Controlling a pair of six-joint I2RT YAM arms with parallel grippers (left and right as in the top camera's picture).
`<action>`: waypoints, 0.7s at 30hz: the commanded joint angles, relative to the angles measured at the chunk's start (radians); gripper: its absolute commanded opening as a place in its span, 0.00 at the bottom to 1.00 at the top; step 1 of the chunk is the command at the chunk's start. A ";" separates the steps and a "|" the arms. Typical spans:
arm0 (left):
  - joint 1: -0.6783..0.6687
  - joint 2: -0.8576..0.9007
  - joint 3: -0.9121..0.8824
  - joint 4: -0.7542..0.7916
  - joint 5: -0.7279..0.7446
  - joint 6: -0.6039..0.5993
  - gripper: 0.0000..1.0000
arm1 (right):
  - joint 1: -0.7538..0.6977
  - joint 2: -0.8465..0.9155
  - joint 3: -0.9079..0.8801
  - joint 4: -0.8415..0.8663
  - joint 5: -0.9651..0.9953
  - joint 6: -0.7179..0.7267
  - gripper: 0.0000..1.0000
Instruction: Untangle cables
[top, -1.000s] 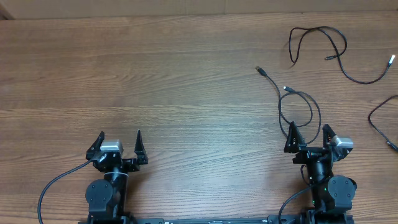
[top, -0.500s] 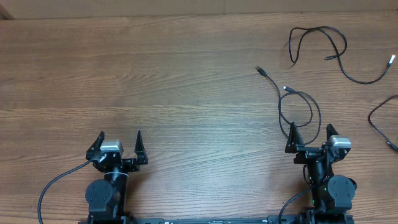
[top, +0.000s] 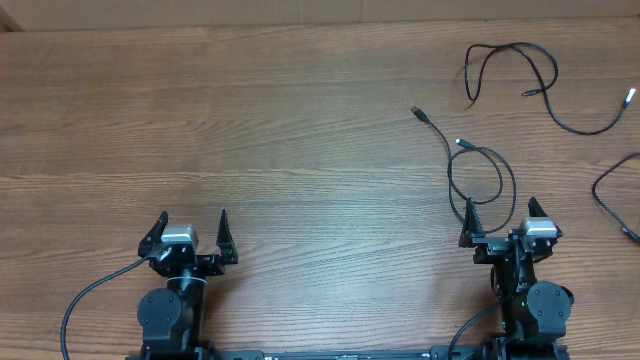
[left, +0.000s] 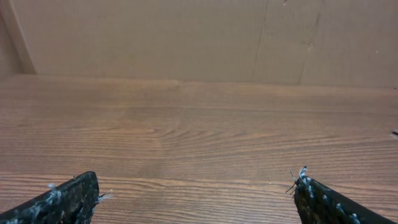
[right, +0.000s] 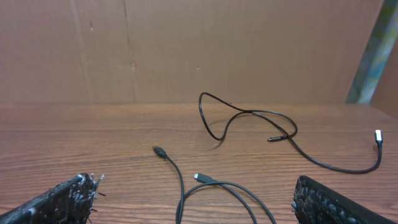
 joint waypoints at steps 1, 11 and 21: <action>-0.002 -0.003 -0.015 0.001 0.007 0.016 0.99 | -0.002 -0.003 -0.010 0.006 0.011 -0.012 1.00; -0.002 -0.003 -0.015 0.001 0.007 0.016 1.00 | 0.037 -0.003 -0.010 0.006 0.011 -0.012 1.00; -0.002 -0.003 -0.015 0.001 0.007 0.016 0.99 | 0.037 -0.003 -0.010 0.006 0.011 -0.012 1.00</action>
